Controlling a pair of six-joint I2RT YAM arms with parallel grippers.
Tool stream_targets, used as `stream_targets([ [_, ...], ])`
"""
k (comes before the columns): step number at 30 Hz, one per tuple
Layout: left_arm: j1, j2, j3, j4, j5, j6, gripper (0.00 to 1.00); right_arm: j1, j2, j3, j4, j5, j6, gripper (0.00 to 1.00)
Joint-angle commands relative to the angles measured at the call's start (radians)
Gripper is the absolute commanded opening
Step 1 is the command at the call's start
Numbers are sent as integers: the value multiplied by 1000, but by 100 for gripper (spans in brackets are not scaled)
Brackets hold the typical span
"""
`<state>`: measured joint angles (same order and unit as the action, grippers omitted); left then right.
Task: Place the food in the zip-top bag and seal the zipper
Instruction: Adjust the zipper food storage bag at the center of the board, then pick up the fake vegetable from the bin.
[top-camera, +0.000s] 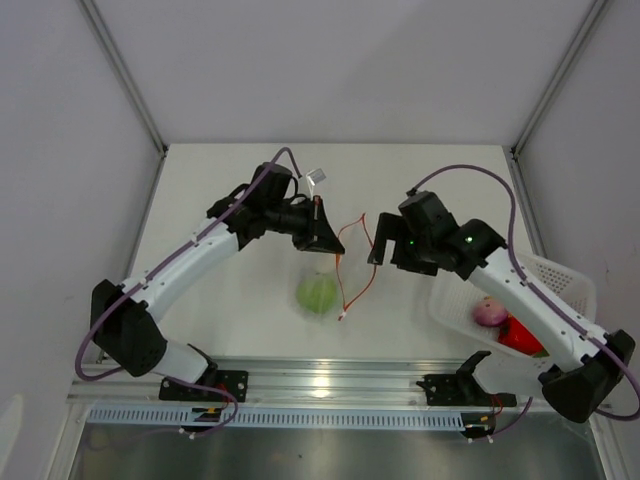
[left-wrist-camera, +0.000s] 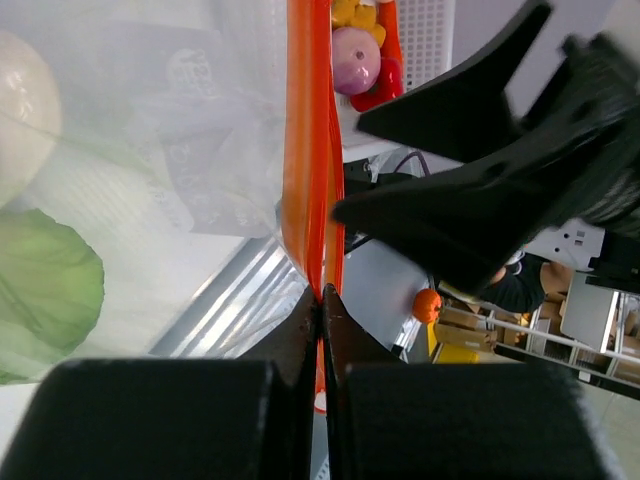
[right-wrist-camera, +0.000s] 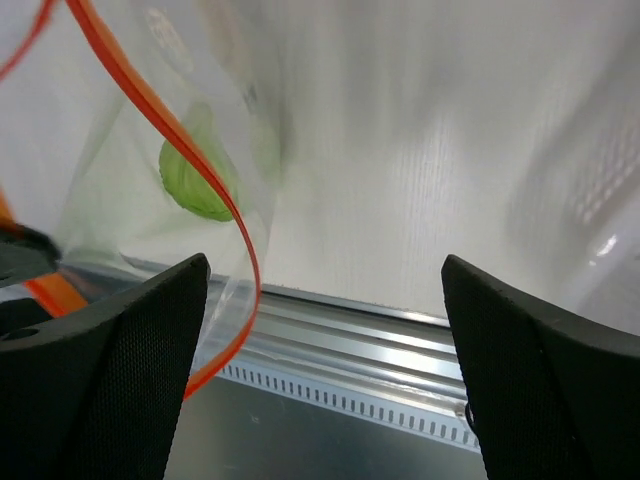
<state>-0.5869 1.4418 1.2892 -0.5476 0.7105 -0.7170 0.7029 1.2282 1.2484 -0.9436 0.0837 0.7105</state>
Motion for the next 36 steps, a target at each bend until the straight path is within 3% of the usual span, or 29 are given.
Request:
stream_targets([
  [1,-10,22,27,32,4,2,1,-65,-120,112,-98,33,-19,99],
  [6,-14,87,73,31,-8,8,1,-77,-225,146,-87,-56,33,99],
  [8,-13,103,97,25,-5,11,1,-92,-239,202,-154,82,107,99],
  [9,-14,109,105,25,-6,11,1,-144,-240,219,-247,137,134,100],
  [11,-17,112,107,32,-5,11,1,-230,-243,229,-279,165,98,99],
  [16,-28,111,105,35,-3,4,1,-635,-151,119,-293,1,-22,99],
  [22,-40,112,122,14,4,16,1,-833,-40,60,-454,320,106,99],
  [25,-42,126,145,-21,6,40,1,-1044,-82,-66,-413,130,29,99],
  [27,-45,134,156,-40,9,47,1,-1196,-122,-102,-408,131,29,99],
  [31,-56,126,156,-58,-2,63,1,-1250,-185,-58,-463,414,117,99],
  [36,-76,138,145,-49,14,56,1,-1313,-139,-99,-477,389,136,99],
])
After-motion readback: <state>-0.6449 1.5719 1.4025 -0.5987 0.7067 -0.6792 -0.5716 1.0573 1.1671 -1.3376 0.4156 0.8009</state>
